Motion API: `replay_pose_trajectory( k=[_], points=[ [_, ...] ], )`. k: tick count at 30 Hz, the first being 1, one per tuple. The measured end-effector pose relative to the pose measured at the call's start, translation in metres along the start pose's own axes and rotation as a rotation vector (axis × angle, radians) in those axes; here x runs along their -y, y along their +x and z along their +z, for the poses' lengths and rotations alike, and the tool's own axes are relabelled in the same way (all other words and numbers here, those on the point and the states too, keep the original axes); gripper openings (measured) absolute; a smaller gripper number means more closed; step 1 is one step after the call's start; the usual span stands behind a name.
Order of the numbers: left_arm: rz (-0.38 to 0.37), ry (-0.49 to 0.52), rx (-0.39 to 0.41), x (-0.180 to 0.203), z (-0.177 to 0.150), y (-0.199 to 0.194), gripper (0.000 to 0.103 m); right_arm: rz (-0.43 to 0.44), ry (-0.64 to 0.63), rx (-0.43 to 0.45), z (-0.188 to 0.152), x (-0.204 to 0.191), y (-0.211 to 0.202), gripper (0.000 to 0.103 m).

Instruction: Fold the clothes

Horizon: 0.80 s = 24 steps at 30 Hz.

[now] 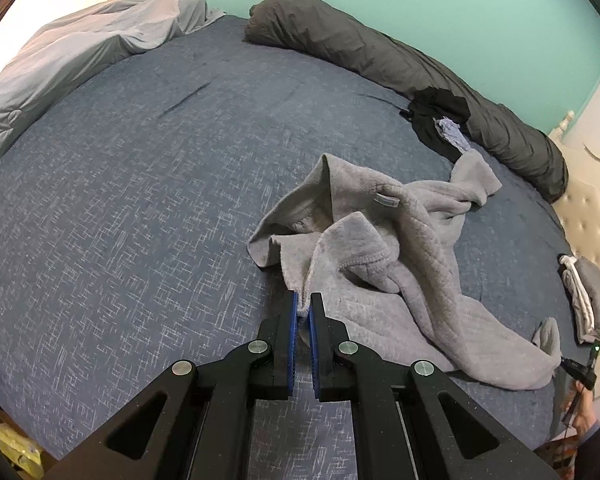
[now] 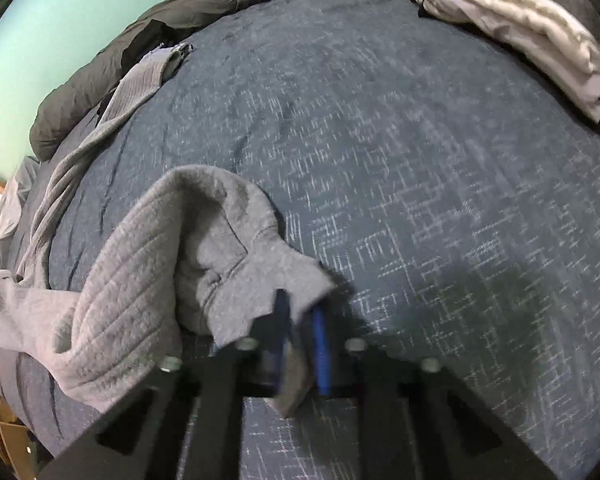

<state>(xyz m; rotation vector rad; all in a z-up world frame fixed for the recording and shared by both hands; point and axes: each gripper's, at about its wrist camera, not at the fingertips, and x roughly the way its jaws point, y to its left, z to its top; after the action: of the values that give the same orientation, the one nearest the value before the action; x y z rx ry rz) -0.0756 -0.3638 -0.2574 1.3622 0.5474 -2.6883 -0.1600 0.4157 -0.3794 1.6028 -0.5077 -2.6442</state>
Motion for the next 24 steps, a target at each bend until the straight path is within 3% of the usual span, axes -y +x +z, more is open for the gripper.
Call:
replay_pose_trajectory(
  k=[6, 14, 24],
  points=[
    [0.015, 0.009, 0.02, 0.004, 0.01, -0.014, 0.006, 0.024, -0.077, 0.083, 0.028, -0.008, -0.054, 0.005],
    [0.018, -0.008, 0.051, -0.003, 0.027, -0.041, 0.005, -0.051, -0.125, 0.218, 0.08, 0.011, -0.165, 0.005],
    [0.069, -0.01, 0.054, -0.027, 0.043, -0.078, 0.005, -0.171, -0.135, 0.237, 0.112, 0.048, -0.255, 0.005]
  ],
)
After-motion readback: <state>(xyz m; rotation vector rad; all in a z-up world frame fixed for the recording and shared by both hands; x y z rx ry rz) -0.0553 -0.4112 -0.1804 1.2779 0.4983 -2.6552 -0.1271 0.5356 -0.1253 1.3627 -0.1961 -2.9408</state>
